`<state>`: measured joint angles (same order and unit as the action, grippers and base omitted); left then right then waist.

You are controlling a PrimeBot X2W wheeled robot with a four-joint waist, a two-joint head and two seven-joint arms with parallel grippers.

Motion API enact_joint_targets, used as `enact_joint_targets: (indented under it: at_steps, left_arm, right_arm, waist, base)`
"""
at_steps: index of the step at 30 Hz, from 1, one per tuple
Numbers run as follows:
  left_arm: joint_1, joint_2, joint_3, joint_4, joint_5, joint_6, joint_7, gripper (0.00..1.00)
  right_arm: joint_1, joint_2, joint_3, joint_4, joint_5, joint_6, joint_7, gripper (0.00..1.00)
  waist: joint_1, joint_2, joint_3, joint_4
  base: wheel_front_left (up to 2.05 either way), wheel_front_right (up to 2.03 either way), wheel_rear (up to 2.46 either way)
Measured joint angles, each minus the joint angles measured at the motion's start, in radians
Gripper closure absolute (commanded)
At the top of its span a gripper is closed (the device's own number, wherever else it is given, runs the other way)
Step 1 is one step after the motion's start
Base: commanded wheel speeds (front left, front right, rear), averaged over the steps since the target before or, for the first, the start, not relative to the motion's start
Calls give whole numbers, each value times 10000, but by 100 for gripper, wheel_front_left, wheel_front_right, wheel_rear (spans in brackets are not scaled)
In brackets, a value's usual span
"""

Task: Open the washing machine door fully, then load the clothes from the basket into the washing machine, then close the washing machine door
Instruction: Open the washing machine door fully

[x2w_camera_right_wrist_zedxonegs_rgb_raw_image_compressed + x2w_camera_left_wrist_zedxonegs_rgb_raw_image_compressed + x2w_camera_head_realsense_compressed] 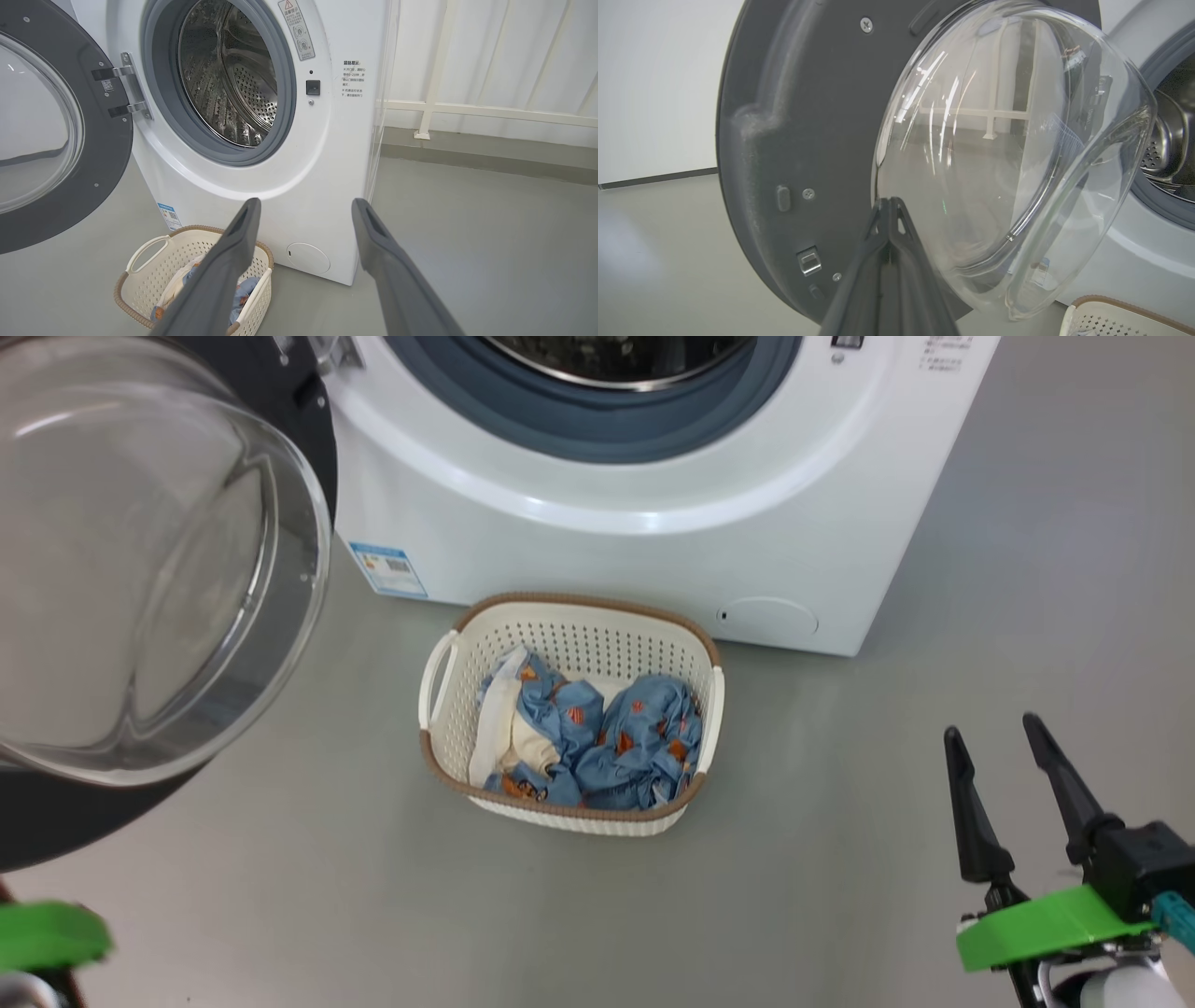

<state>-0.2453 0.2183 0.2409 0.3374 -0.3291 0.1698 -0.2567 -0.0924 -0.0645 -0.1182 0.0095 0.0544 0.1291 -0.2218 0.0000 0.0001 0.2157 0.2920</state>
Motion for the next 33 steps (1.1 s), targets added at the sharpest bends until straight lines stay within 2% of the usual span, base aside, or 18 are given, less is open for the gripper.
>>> enact_joint_targets:
  at_steps: [7,11,15,16,17,18,20,33]
  left_arm:
    - [1722,-759,-884,-1841,648,-151,2,100]
    - [2407,-1076,-1885,-2895,1051,-399,150,100]
    - [2737,-1058,-2466,-3463,1149,-727,420,100]
    - [2782,-1070,-2644,-3586,1158,-855,460,96]
    - [2816,-1101,-2801,-3666,1156,-894,533,75]
    - [2825,-1099,-2940,-3676,1152,-1041,669,44]
    - [2838,-1099,-3110,-3670,1124,-1145,811,1]
    - [2847,-1097,-3647,-2801,1074,-1321,1191,0]
  right_arm:
    - [569,111,-169,69,29,0,-13,0]
    - [923,142,-221,58,86,0,-12,0]
    - [1123,182,-186,-6,92,0,4,0]
    - [1167,182,-182,-12,104,0,6,0]
    - [1186,182,-176,-19,119,0,6,0]
    - [1188,182,-161,-40,144,0,8,0]
    - [1189,184,-67,-92,188,0,8,0]
    - [1475,194,483,25,320,0,2,0]
  waist:
    - [0,-1,-596,-58]
    - [0,0,-979,-99]
    - [1,0,-1195,-243]
    - [0,0,-1233,-299]
    - [0,-1,-1269,-355]
    - [0,0,-1304,-417]
    - [0,0,-1367,-564]
    - [0,0,-1846,-1601]
  base:
    - [0,0,0]
    - [0,0,0]
    - [0,0,0]
    - [0,0,0]
    - [0,0,0]
    - [0,0,0]
    - [0,0,0]
    - [0,0,0]
